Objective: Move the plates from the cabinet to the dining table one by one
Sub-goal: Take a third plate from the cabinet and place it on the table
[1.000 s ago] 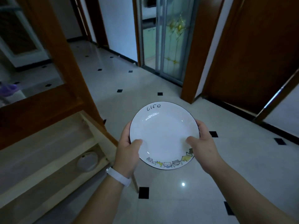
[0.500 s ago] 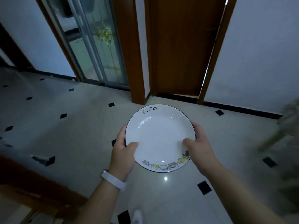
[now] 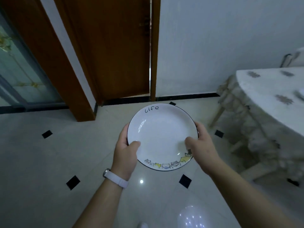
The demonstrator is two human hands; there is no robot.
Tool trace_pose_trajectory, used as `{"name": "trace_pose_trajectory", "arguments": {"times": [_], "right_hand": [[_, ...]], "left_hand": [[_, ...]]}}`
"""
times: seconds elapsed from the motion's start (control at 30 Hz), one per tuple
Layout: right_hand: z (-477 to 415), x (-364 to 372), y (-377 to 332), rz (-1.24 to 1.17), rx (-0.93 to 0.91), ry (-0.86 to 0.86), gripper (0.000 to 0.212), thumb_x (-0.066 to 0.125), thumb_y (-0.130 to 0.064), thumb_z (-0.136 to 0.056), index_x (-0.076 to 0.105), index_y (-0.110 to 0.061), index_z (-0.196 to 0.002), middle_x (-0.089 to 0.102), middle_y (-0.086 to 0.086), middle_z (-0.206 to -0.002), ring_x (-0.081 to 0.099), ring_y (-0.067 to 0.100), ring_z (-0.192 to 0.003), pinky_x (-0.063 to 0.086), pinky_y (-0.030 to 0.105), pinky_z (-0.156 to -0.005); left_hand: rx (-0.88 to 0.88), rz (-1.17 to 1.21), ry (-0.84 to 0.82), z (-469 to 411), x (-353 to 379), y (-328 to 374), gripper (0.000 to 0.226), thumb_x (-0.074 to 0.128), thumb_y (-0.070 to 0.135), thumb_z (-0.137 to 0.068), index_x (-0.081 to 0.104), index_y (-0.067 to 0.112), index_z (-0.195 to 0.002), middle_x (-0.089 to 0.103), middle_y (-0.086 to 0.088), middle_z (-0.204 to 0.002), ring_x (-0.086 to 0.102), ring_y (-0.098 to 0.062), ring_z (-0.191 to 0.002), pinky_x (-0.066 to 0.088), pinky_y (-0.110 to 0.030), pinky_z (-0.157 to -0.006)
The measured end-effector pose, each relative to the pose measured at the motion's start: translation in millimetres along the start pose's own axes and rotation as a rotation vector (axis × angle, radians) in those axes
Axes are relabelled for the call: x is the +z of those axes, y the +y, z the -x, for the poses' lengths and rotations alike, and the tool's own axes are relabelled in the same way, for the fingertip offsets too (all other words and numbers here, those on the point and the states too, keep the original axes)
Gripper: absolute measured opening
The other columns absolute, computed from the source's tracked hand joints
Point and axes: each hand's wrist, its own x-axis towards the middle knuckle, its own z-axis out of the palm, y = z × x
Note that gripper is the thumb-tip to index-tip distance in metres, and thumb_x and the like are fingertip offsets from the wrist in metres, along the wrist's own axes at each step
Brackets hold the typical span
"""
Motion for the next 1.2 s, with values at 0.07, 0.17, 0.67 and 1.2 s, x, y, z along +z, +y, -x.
{"name": "trace_pose_trajectory", "arguments": {"times": [0.07,0.17,0.67,1.2], "right_hand": [[-5,-1,-7,-0.025,-0.007,0.061,0.058,0.044,0.007,-0.079,0.055,-0.039,-0.112,0.067,-0.008,-0.083,0.054,0.01,-0.055,0.046,0.027,-0.049],[-9,-10,-11,-0.027,0.004,0.175,0.057,0.043,0.007,-0.081,0.054,-0.04,-0.109,0.067,-0.014,-0.077,0.052,0.013,-0.058,0.045,0.028,-0.05],[-61,-108,25,-0.168,0.089,0.507,0.056,0.046,-0.012,-0.066,0.055,-0.032,-0.117,0.066,-0.003,-0.097,0.059,0.004,-0.064,0.046,0.021,-0.049],[-230,-286,21,-0.234,0.111,0.551,0.055,0.046,0.003,-0.081,0.052,-0.037,-0.118,0.065,-0.009,-0.107,0.063,0.017,-0.082,0.05,0.023,-0.053]], "left_hand": [[0.022,0.005,-0.087,-21,4,3,0.058,0.047,0.002,-0.074,0.062,0.035,-0.119,0.069,0.005,-0.113,0.064,-0.019,-0.106,0.053,-0.044,-0.088],[0.017,0.033,-0.201,-45,20,2,0.058,0.046,0.0,-0.074,0.062,0.032,-0.121,0.069,0.004,-0.114,0.063,-0.02,-0.108,0.052,-0.043,-0.088],[-0.092,-0.065,-0.554,-131,159,-28,0.062,0.05,0.002,-0.073,0.059,0.036,-0.124,0.069,0.005,-0.117,0.063,-0.02,-0.11,0.051,-0.049,-0.094],[-0.082,-0.139,-0.59,-250,387,-28,0.066,0.049,-0.007,-0.078,0.063,0.049,-0.11,0.07,0.012,-0.111,0.065,-0.015,-0.104,0.053,-0.047,-0.091]]}}
